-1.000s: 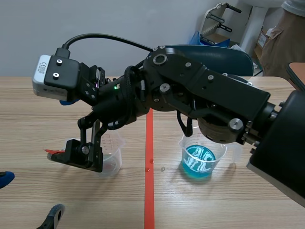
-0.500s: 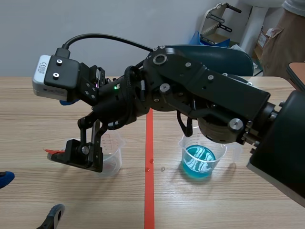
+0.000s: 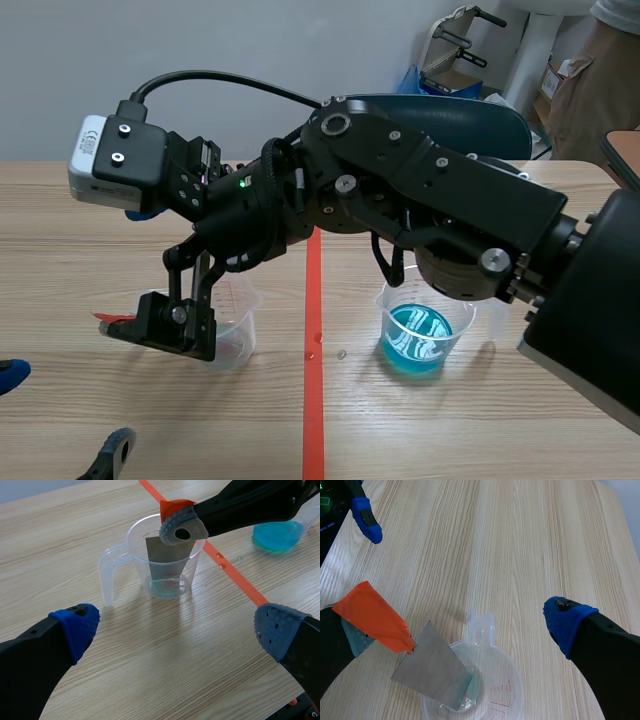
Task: Do the redox reaction experiment
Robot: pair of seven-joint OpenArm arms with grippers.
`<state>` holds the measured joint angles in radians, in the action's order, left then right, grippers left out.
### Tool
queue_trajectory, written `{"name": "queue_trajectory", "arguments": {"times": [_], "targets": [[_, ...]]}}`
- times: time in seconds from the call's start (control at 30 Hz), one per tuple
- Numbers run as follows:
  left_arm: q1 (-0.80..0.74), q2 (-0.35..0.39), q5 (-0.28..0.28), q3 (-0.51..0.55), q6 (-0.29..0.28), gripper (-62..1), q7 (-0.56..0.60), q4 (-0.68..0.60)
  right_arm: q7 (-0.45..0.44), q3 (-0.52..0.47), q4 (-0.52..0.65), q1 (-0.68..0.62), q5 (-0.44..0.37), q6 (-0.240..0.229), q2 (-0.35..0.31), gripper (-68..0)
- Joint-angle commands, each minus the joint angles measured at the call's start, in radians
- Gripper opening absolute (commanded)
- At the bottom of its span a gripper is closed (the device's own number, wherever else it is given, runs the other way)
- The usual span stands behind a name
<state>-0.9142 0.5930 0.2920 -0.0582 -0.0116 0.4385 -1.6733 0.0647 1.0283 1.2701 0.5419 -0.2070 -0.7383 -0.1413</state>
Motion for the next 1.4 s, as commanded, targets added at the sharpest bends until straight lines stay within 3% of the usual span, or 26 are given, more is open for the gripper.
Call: {"name": "queue_trajectory", "arguments": {"times": [0.0,0.33,0.57,0.77,0.93,1.1,1.27,1.37], "targets": [[0.003,0.003,0.003,-0.004,-0.002,1.4,0.014,-0.018,-0.011,0.0,0.01,0.018,-0.01,-0.007,0.008,0.4],[0.003,0.003,0.003,-0.004,-0.001,1.4,0.014,-0.018,-0.012,0.0,0.01,0.014,-0.01,-0.007,-0.001,0.4],[0.003,0.003,0.002,-0.004,-0.001,1.4,0.014,-0.018,-0.051,-0.009,0.023,-0.03,-0.01,-0.005,-0.064,0.4],[0.003,0.003,0.002,-0.004,-0.002,1.4,0.014,-0.018,-0.167,-0.081,0.136,-0.135,-0.011,0.096,-0.191,0.4],[0.003,0.003,0.002,-0.004,-0.001,1.4,0.014,-0.018,-0.219,-0.21,0.309,-0.29,-0.095,0.201,-0.348,0.4],[0.004,0.003,0.008,-0.003,0.001,1.4,0.016,-0.019,-0.255,-0.423,0.467,-0.544,-0.172,0.303,-0.474,0.4],[0.003,0.0,0.093,0.023,0.002,1.4,0.018,-0.027,-0.255,-0.692,0.594,-0.833,-0.191,0.324,-0.497,0.4],[0.003,0.0,0.112,0.04,0.002,1.4,0.017,-0.048,-0.255,-0.83,0.668,-0.986,-0.191,0.324,-0.495,0.4]]}}
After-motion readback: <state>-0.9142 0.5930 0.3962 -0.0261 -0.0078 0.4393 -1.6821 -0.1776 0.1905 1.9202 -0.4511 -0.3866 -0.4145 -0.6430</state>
